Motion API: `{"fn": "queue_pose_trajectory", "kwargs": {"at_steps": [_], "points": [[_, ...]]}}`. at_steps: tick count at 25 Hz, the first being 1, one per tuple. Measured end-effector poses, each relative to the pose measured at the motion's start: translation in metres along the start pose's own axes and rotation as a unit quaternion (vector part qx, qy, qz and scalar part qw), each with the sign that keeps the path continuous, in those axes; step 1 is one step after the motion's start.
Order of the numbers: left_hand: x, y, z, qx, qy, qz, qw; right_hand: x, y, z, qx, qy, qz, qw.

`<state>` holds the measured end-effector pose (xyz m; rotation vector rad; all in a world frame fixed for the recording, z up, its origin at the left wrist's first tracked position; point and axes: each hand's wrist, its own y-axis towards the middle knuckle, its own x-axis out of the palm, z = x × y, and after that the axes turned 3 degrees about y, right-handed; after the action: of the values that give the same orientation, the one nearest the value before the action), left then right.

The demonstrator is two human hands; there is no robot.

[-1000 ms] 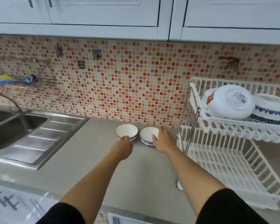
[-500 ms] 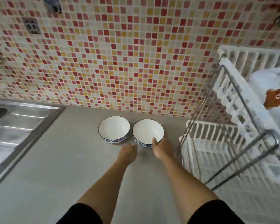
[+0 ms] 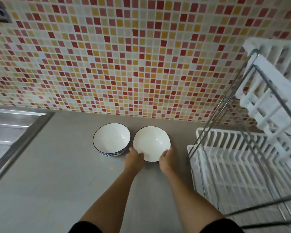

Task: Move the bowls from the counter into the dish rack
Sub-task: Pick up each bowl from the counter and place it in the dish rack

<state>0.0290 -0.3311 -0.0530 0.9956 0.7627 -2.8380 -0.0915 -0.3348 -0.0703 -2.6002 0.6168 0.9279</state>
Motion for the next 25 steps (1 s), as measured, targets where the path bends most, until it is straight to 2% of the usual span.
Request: {"fn": "queue_pose_trajectory", "kwargs": {"at_steps": [6, 11, 15, 18, 20, 22, 25], "points": [[-0.006, -0.053, -0.016, 0.06, 0.014, 0.014, 0.998, -0.022, -0.053, 0.026, -0.023, 0.094, 0.023, 0.995], [-0.031, -0.132, -0.021, 0.108, -0.037, 0.087, 0.99, -0.062, -0.106, 0.023, -0.106, 0.149, -0.048, 0.982], [-0.066, -0.195, -0.029, 0.116, -0.131, 0.161, 0.971, -0.102, -0.165, 0.008, -0.217, 0.194, -0.105, 0.951], [-0.088, -0.239, -0.034, 0.12, -0.209, 0.146, 0.959, -0.129, -0.202, 0.006, -0.29, 0.204, -0.14, 0.925], [-0.097, -0.263, -0.036, 0.123, -0.275, 0.131, 0.944, -0.148, -0.228, -0.002, -0.297, 0.243, -0.172, 0.907], [-0.104, -0.279, -0.034, 0.141, -0.323, 0.13, 0.927, -0.167, -0.247, -0.017, -0.296, 0.297, -0.171, 0.892], [-0.122, -0.316, -0.006, 0.22, -0.356, 0.152, 0.895, -0.208, -0.266, -0.047, -0.323, 0.348, -0.156, 0.866]]}}
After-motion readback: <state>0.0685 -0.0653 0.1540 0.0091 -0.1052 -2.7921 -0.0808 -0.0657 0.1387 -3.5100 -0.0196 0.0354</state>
